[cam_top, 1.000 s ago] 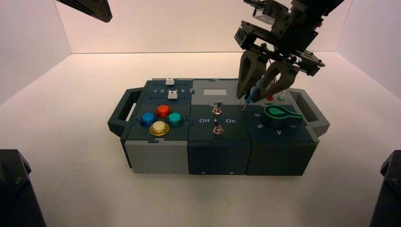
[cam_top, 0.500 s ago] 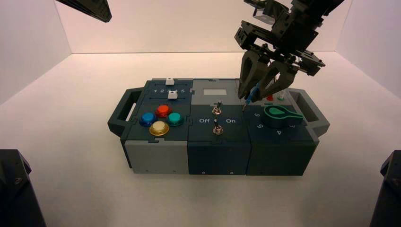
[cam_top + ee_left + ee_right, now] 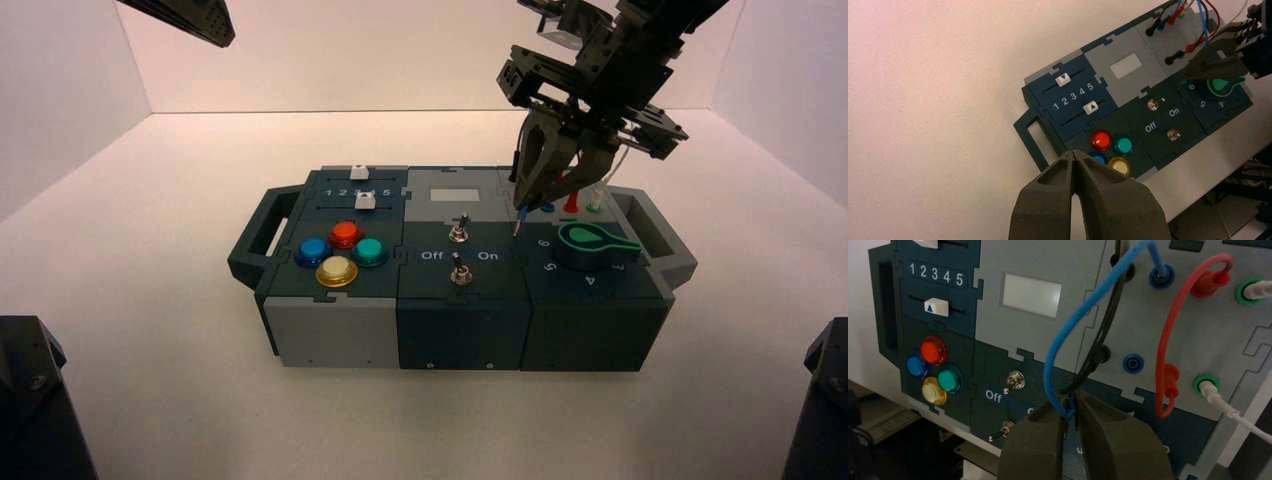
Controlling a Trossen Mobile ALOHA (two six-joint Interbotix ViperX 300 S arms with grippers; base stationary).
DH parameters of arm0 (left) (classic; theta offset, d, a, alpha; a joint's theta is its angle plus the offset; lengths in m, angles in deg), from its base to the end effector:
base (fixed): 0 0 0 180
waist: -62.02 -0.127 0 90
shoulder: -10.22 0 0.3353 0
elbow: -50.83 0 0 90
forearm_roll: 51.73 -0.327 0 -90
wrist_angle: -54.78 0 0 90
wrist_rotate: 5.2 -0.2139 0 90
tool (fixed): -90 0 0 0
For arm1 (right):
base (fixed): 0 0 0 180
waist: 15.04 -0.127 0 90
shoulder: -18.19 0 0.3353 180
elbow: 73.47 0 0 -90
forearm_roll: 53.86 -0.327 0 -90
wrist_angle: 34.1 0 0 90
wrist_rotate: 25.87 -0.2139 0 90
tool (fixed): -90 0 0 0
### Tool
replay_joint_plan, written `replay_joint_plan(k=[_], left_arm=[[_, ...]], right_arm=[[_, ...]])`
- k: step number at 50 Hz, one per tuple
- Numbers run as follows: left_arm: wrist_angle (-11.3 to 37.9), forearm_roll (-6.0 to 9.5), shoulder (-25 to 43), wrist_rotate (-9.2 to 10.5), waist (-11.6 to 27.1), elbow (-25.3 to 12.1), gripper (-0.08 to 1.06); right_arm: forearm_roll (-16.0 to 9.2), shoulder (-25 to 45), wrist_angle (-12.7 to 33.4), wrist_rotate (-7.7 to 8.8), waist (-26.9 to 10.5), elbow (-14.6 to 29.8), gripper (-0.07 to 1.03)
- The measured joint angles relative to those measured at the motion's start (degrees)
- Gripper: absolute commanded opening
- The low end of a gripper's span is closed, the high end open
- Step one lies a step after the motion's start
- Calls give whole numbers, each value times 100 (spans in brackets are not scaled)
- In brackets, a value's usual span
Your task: Insert the blue wire.
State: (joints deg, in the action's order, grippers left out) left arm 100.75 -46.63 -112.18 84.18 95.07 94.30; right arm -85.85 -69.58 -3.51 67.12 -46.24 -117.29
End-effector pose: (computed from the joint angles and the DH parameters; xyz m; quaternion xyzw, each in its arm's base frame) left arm 0.2086 -0.1520 0.1684 0.0995 0.4679 -0.2650 0.8372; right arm 0.2279 0.2054 0.0300 0.0835 0.6429 0.1840 0.7388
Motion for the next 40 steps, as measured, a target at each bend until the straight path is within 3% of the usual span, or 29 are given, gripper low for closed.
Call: replay_joint_plan(k=[22, 40], left_arm=[[-123, 0, -35, 26, 0, 18, -3], [-123, 70, -44, 26, 9, 26, -3]], right_arm=[[466, -817, 35, -237, 0, -88, -2], [896, -923, 149, -316, 0, -149, -2]])
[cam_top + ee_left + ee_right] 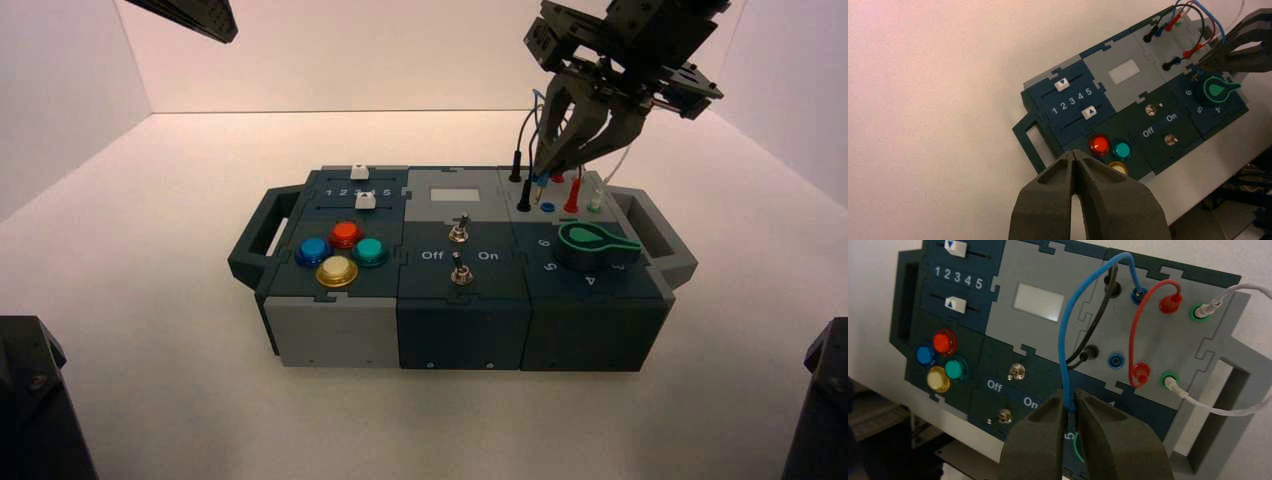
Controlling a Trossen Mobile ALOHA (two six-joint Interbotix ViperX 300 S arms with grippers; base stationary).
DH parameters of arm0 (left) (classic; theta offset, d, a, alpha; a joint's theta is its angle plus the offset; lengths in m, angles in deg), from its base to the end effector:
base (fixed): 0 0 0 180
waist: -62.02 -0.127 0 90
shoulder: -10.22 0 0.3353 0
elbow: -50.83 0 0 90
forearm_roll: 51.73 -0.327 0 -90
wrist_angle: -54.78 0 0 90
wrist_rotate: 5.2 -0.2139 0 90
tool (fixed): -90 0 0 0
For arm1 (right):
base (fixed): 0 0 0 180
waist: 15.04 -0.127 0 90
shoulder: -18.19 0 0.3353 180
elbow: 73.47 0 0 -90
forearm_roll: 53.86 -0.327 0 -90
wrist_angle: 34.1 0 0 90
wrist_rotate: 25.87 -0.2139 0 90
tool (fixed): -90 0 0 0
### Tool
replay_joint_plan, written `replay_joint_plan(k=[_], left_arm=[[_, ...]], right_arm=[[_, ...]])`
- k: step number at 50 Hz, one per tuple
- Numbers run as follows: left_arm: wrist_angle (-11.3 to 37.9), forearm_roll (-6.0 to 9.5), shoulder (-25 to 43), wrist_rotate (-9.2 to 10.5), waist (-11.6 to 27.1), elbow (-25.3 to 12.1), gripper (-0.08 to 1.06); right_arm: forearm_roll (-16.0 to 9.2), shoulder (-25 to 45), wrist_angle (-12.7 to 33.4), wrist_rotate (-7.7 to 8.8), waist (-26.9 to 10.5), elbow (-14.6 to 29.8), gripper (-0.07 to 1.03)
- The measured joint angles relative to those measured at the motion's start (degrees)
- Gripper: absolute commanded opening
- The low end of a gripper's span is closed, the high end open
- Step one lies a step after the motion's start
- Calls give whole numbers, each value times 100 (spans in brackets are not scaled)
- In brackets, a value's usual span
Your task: Insert the blue wire.
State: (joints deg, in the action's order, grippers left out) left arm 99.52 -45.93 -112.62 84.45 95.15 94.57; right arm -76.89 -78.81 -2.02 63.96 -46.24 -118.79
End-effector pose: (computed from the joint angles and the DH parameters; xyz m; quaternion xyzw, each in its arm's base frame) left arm 0.2095 -0.1549 0.1711 0.0891 0.4597 -0.2673 0.8422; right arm 0.2276 0.1898 0.0626 0.0412 0.5979 0.2040 0.7741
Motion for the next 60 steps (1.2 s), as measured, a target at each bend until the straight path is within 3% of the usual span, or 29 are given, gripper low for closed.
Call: replay_joint_plan(k=[14, 26, 44, 60], left_arm=[[-158, 167, 35, 79, 272, 53, -3], [-448, 185, 325, 255, 633, 53, -3], [-782, 211, 677, 378, 923, 53, -3], [-905, 229, 853, 457, 1090, 44, -3]], right_arm=[[510, 0, 26, -132, 0, 9, -2], [791, 0, 9, -149, 0, 9, -2], [1037, 185, -167, -158, 62, 35, -2], [1081, 334, -334, -167, 62, 105, -2]])
